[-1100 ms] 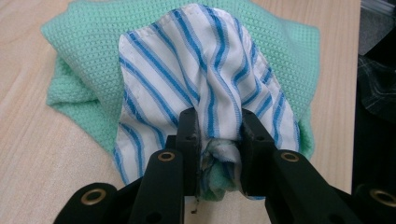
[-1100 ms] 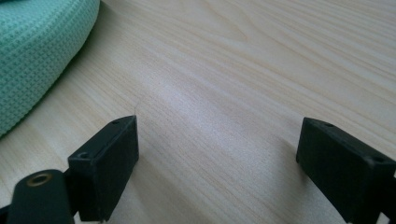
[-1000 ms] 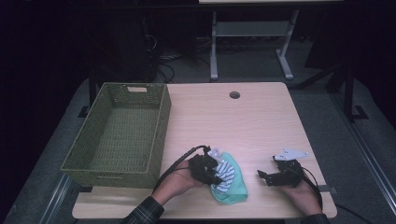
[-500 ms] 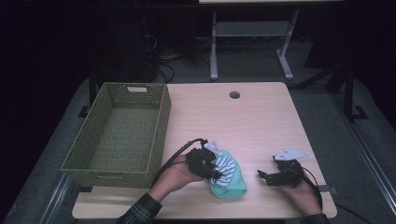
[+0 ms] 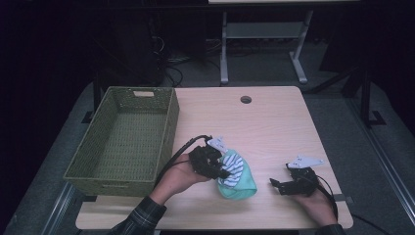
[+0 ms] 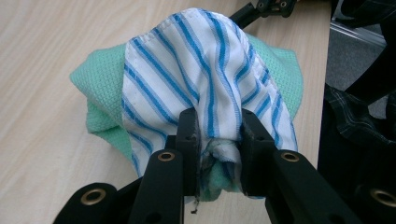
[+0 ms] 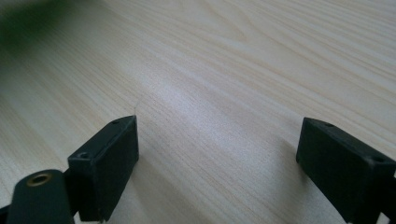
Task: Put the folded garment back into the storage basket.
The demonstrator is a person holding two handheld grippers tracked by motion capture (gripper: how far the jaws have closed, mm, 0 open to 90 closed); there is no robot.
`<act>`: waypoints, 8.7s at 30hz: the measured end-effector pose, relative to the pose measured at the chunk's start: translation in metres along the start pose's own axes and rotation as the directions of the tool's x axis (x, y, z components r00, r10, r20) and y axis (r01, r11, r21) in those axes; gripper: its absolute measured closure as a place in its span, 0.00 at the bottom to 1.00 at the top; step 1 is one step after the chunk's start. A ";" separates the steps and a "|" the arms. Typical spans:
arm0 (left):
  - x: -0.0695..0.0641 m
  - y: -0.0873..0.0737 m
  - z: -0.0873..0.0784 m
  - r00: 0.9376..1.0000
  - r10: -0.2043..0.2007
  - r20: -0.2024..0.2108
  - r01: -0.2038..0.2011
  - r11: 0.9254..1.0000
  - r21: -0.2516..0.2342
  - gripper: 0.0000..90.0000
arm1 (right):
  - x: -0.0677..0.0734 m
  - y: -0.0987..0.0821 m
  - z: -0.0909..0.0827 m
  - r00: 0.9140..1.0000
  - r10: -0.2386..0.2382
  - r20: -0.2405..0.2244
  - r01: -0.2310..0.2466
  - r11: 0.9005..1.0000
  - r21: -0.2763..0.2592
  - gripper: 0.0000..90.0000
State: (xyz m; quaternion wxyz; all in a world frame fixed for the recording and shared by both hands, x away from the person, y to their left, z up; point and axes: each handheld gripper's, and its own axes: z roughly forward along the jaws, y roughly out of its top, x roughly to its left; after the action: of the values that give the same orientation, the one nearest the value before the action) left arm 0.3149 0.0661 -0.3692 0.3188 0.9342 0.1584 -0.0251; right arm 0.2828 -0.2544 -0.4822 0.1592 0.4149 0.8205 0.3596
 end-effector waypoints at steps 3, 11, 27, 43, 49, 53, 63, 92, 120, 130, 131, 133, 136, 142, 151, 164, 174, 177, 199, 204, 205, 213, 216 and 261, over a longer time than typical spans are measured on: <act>0.003 0.003 -0.009 1.000 -0.007 -0.010 0.007 1.000 -0.005 0.81 | 0.000 0.000 0.000 1.000 -0.001 0.000 0.001 1.000 0.000 0.14; 0.009 0.007 -0.029 0.999 -0.024 -0.047 0.023 0.999 -0.026 0.81 | 0.000 0.000 0.000 1.000 -0.001 0.000 0.001 1.000 0.001 0.14; 0.030 -0.004 -0.077 0.987 -0.098 -0.131 0.088 0.993 -0.085 0.81 | -0.001 0.001 0.002 1.000 0.015 0.020 -0.015 1.000 0.018 0.05; 0.051 -0.028 -0.126 0.957 -0.176 -0.231 0.150 0.981 -0.126 0.81 | -0.001 0.001 0.003 0.999 0.018 0.027 -0.018 0.999 0.026 0.01; 0.056 -0.037 -0.142 0.943 -0.203 -0.263 0.167 0.974 -0.152 0.81 | -0.001 0.001 0.003 1.000 0.017 0.025 -0.018 0.999 0.027 0.01; 0.058 -0.043 -0.153 0.933 -0.218 -0.286 0.177 0.970 -0.165 0.81 | 0.000 0.001 0.003 1.000 0.019 0.019 -0.020 0.999 0.028 0.01; 0.065 -0.062 -0.177 0.885 -0.295 -0.359 0.227 0.949 -0.218 0.81 | 0.000 0.001 0.003 1.000 0.020 0.018 -0.020 0.999 0.029 0.01; 0.101 -0.149 -0.193 0.699 -0.506 -0.506 0.416 0.863 -0.288 0.80 | 0.000 0.001 0.003 1.000 0.020 0.019 -0.020 0.999 0.029 0.01; 0.128 -0.187 -0.142 0.687 -0.531 -0.496 0.498 0.841 -0.212 0.80 | 0.000 0.001 0.003 1.000 0.014 0.018 -0.015 1.000 0.026 0.01; 0.133 -0.192 -0.127 0.688 -0.526 -0.499 0.535 0.833 -0.140 0.79 | 0.000 0.001 0.003 1.000 0.014 0.018 -0.015 1.000 0.026 0.01; 0.134 -0.193 -0.126 0.690 -0.523 -0.500 0.539 0.833 -0.126 0.79 | 0.000 0.001 0.003 1.000 0.014 0.018 -0.015 1.000 0.026 0.01; 0.136 -0.194 -0.124 0.692 -0.524 -0.497 0.550 0.828 -0.108 0.78 | 0.000 0.001 0.003 1.000 0.014 0.018 -0.015 1.000 0.027 0.01; 0.137 -0.195 -0.121 0.691 -0.523 -0.499 0.563 0.822 -0.081 0.77 | 0.000 0.001 0.003 1.000 0.014 0.018 -0.015 1.000 0.026 0.01; 0.140 -0.197 -0.113 0.703 -0.507 -0.499 0.583 0.813 -0.004 0.73 | 0.000 0.001 0.003 1.000 0.015 0.019 -0.015 1.000 0.026 0.01; 0.141 -0.197 -0.114 0.702 -0.509 -0.498 0.585 0.811 -0.005 0.49 | 0.000 0.001 0.003 1.000 0.015 0.018 -0.016 1.000 0.026 0.01; 0.136 -0.190 -0.127 0.698 -0.526 -0.487 0.564 0.822 -0.079 0.18 | 0.000 0.001 0.003 1.000 0.014 0.018 -0.015 1.000 0.027 0.01; 0.123 -0.169 -0.147 0.714 -0.531 -0.456 0.506 0.842 -0.188 0.15 | 0.000 0.001 0.003 1.000 0.014 0.019 -0.014 1.000 0.027 0.01; 0.118 -0.162 -0.150 0.721 -0.528 -0.449 0.487 0.847 -0.213 0.15 | 0.000 0.001 0.003 1.000 0.014 0.019 -0.015 1.000 0.026 0.01; 0.081 -0.096 -0.133 0.833 -0.442 -0.333 0.348 0.886 -0.307 0.15 | 0.000 0.001 0.003 1.000 0.014 0.018 -0.014 1.000 0.026 0.01; 0.073 -0.081 -0.121 0.857 -0.418 -0.303 0.323 0.892 -0.317 0.15 | 0.000 0.001 0.003 1.000 0.014 0.018 -0.015 1.000 0.026 0.01; 0.071 -0.078 -0.119 0.860 -0.413 -0.301 0.318 0.893 -0.318 0.15 | 0.000 0.001 0.003 1.000 0.014 0.018 -0.014 1.000 0.026 0.01; 0.056 -0.057 -0.096 0.894 -0.350 -0.279 0.261 0.914 -0.310 0.15 | 0.000 0.001 0.003 1.000 0.014 0.018 -0.014 1.000 0.026 0.01; 0.050 -0.050 -0.087 0.906 -0.330 -0.265 0.245 0.919 -0.310 0.15 | 0.000 0.001 0.003 1.000 0.014 0.018 -0.014 1.000 0.026 0.01; 0.022 -0.060 0.061 0.939 -0.201 -0.280 0.164 0.975 -0.151 0.14 | 0.000 0.001 0.003 1.000 0.014 0.018 -0.014 1.000 0.026 0.01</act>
State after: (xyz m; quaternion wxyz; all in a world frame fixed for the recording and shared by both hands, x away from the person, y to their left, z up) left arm 0.3203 0.0800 -0.4563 0.3463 0.8868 0.2912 0.0943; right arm 0.2855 -0.2528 -0.4832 0.1585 0.4260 0.8207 0.3461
